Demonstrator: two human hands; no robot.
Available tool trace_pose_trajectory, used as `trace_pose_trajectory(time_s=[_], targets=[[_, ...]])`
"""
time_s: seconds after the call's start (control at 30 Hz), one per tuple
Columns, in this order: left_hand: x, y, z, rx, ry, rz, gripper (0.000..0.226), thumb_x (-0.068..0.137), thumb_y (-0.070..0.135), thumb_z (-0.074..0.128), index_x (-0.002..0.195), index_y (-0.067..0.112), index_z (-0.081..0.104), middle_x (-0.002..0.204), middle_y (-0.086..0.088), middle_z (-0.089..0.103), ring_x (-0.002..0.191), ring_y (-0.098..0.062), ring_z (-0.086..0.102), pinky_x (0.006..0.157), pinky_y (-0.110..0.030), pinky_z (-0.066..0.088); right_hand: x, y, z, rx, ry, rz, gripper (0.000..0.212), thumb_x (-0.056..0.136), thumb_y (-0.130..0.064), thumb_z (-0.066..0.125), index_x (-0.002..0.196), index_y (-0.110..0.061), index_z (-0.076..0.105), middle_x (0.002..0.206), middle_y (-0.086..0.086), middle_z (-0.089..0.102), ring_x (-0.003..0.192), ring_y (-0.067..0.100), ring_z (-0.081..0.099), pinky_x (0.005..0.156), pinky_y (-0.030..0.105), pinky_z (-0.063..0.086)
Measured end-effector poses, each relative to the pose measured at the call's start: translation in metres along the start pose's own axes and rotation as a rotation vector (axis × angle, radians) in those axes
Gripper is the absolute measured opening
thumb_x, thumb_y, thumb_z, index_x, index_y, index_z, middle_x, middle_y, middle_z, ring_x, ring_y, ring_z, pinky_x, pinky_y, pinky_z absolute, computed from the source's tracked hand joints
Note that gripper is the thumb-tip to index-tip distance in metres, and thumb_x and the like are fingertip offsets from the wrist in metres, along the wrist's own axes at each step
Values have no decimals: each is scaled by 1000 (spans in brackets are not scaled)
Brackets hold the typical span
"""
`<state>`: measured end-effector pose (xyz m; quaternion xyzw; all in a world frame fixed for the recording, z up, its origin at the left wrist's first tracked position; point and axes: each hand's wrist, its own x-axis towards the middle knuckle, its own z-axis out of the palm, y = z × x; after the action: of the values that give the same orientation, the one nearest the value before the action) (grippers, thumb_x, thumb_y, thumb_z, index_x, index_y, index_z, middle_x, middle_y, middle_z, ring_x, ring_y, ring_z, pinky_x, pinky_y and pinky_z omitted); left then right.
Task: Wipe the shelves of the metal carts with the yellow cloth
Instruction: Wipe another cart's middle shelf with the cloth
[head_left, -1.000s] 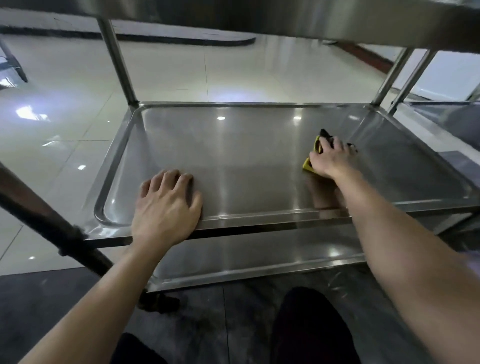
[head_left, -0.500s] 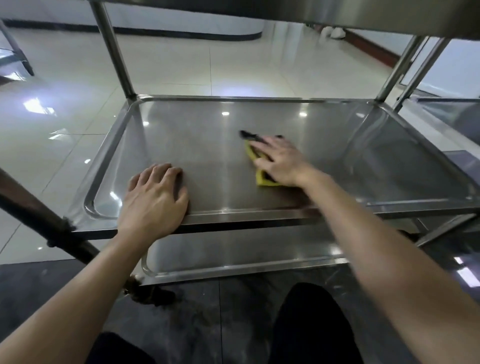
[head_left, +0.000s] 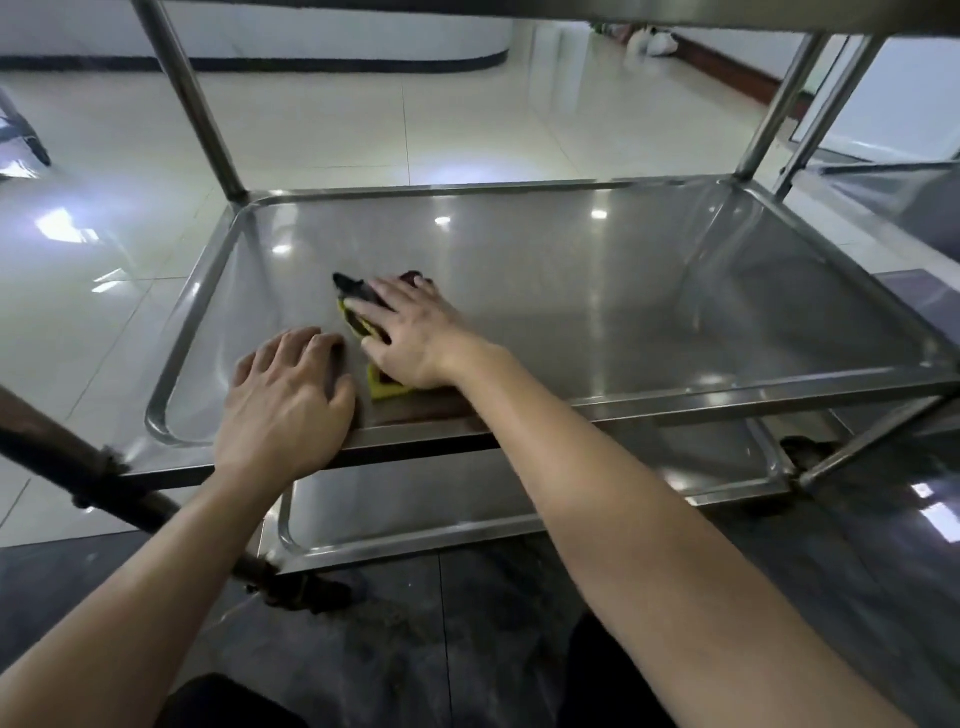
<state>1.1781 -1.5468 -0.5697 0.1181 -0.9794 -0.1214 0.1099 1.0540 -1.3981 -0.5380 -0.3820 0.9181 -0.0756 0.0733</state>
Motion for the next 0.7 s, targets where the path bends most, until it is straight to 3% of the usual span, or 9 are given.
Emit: trace_pose_trajectory(time_s=[0.1,0.27,0.37,0.43,0.6,0.7], targets=[[0,0,-1,6,-25,7,49,106,49,41,152,33,46,164,4,43,154,-24,32,129,-48,23,-71,66,-7,65,-7,14,60,109,-50,41,167,-44,27,179,-7,8,164,11,2,132,36,-7],[-2,7,-3,-20,-17,1,48,104,48,41,148,32,49,162,3,45,154,-24,34,129,-47,24,-187,222,-34,51,80,705,69,105,-59,27,170,-40,17,180,-2,-1,165,19,-1,133,42,-4],[1,9,0,-24,-14,-1,50,101,48,38,146,31,50,159,2,47,152,-25,35,129,-48,25,-188,226,-25,-15,74,901,77,99,-63,20,171,-38,10,180,5,-4,166,26,-2,133,49,-4],[1,9,0,-26,-16,3,50,101,46,38,146,29,51,159,0,47,151,-27,36,129,-48,24,-157,168,-11,-37,107,802,70,106,-58,27,170,-34,14,179,11,1,165,31,2,133,52,-1],[-3,5,-7,-152,-7,18,45,106,33,39,145,21,59,154,-6,56,146,-31,45,126,-49,31,-78,-15,15,-13,29,158,67,106,-49,32,170,-36,18,180,3,3,165,18,-1,133,43,-6],[-23,1,-19,-223,77,44,37,103,18,54,139,15,65,143,-9,63,137,-32,53,119,-46,39,-86,-8,13,37,6,81,65,107,-52,31,169,-42,19,180,-5,2,165,12,-2,133,39,-6]])
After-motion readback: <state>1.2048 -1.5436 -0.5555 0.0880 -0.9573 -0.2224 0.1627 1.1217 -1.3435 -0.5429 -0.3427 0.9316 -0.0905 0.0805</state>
